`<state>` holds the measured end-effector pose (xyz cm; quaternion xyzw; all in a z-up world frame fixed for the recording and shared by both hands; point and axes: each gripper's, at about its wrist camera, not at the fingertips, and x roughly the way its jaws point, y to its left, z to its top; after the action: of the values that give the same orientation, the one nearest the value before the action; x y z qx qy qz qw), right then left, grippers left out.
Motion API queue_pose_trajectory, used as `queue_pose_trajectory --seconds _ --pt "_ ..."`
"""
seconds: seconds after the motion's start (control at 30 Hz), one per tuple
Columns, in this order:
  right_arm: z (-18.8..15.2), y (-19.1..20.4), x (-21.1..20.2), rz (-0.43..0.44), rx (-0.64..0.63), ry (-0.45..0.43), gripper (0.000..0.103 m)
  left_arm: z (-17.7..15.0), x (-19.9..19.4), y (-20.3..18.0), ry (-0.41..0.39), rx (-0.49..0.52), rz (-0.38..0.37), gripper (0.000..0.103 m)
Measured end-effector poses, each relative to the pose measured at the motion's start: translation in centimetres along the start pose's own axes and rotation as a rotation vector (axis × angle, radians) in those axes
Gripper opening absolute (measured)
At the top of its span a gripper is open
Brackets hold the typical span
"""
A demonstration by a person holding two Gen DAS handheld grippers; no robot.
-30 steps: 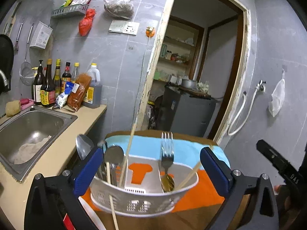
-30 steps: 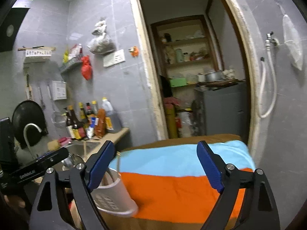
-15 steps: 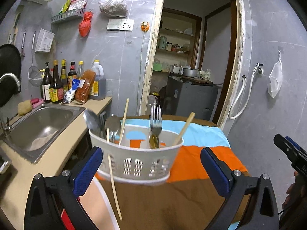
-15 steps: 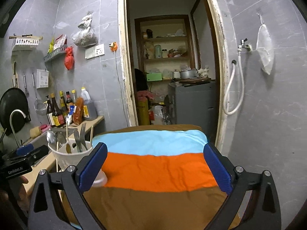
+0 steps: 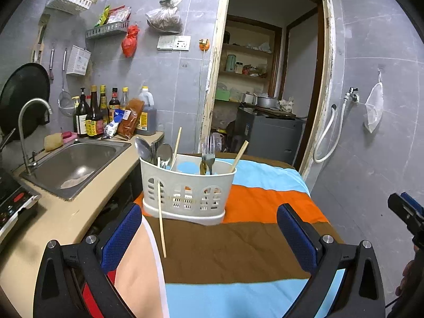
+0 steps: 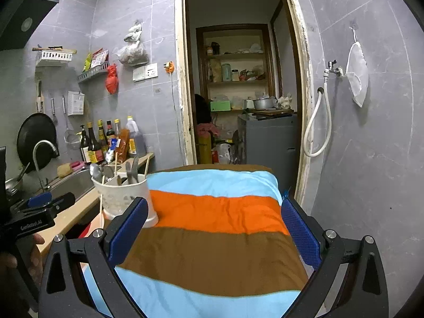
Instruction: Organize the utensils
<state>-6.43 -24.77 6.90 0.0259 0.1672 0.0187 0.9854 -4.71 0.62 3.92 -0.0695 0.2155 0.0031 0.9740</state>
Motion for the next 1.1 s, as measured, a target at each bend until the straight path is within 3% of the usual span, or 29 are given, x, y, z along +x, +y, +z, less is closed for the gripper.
queue_pose_trajectory --seconds 0.4,1.1 --pt "-2.0 -1.1 -2.0 0.031 0.025 0.006 0.101 -1.9 -3.0 -0.9 0.016 0.045 0.054 0.103" --pt "-2.6 -0.9 -0.9 0.067 0.021 0.035 0.101 -2.0 -3.0 -0.6 0.017 0.042 0.062 0.103"
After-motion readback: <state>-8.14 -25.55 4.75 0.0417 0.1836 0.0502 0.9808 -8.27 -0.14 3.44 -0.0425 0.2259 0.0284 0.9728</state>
